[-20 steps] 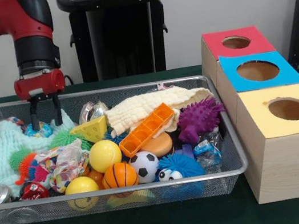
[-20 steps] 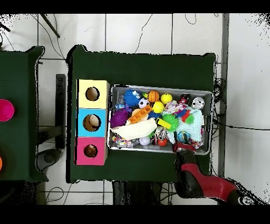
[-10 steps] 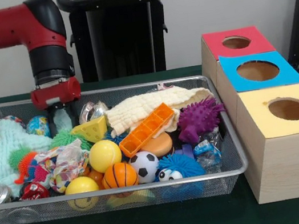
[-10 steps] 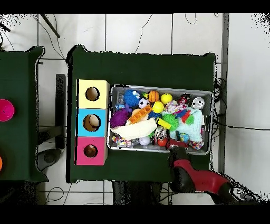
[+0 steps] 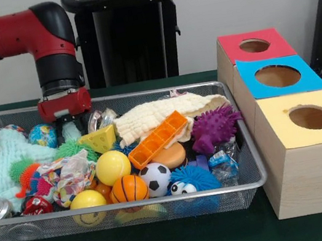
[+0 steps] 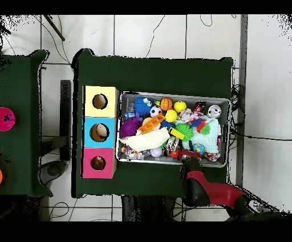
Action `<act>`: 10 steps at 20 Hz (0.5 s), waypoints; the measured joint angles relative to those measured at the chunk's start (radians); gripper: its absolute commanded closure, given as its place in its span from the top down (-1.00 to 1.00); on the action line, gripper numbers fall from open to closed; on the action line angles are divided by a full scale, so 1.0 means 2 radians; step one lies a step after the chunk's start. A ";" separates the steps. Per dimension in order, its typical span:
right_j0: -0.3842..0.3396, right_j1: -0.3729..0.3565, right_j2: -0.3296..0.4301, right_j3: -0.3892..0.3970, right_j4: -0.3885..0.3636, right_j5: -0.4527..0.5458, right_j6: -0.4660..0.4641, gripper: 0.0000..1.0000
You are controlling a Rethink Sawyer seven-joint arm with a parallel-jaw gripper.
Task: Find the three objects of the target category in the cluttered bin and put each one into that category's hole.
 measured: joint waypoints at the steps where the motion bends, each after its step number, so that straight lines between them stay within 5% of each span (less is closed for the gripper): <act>1: 0.000 0.000 0.000 0.000 0.000 0.000 0.000 1.00; 10: 0.000 0.001 -0.001 0.000 0.006 0.000 0.000 1.00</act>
